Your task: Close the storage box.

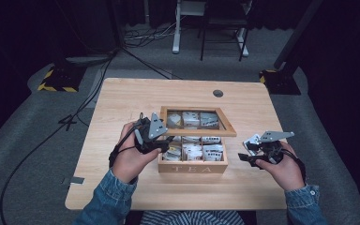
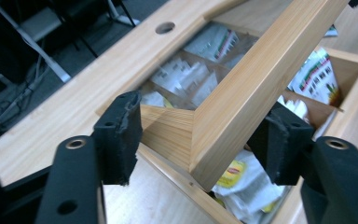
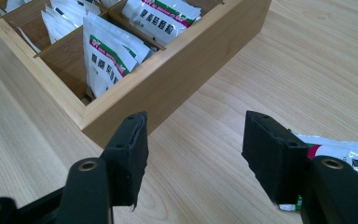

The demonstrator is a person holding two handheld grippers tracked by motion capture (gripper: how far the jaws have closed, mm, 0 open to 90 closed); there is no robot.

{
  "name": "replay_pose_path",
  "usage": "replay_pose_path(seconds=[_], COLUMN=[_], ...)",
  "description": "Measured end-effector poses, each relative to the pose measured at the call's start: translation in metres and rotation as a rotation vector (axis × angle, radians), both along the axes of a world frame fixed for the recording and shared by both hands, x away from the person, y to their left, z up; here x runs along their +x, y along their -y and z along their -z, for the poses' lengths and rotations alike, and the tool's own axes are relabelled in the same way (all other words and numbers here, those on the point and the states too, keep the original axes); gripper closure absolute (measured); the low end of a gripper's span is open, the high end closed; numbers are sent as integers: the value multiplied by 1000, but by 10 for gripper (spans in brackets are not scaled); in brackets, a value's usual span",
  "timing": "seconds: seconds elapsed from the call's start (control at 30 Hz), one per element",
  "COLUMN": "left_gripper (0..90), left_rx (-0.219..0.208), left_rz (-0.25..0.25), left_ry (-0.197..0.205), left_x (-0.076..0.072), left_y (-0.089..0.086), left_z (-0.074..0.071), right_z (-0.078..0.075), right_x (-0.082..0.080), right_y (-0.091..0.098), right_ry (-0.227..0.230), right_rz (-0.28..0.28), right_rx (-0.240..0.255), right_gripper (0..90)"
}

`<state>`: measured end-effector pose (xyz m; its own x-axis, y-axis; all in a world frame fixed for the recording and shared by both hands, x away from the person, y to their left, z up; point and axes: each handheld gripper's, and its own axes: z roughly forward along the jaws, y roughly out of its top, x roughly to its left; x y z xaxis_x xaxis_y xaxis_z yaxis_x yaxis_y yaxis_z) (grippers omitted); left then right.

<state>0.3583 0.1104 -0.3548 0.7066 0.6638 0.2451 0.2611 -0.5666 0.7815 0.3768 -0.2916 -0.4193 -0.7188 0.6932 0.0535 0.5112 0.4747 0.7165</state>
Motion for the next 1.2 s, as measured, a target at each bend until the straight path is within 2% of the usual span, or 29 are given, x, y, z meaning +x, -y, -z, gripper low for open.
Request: replay_pose_path(seconds=[0.47,1.2], left_gripper=[326,289], left_rx=[75,214], left_rz=[9,5], left_ry=[-35,-86], left_x=[-3,-10], left_y=[4,14], left_z=[8,25], right_z=[-7,-14], right_x=[3,13], right_y=[6,1], right_ry=[20,45], right_rz=[16,8], right_rx=[8,10], right_gripper=[414,412])
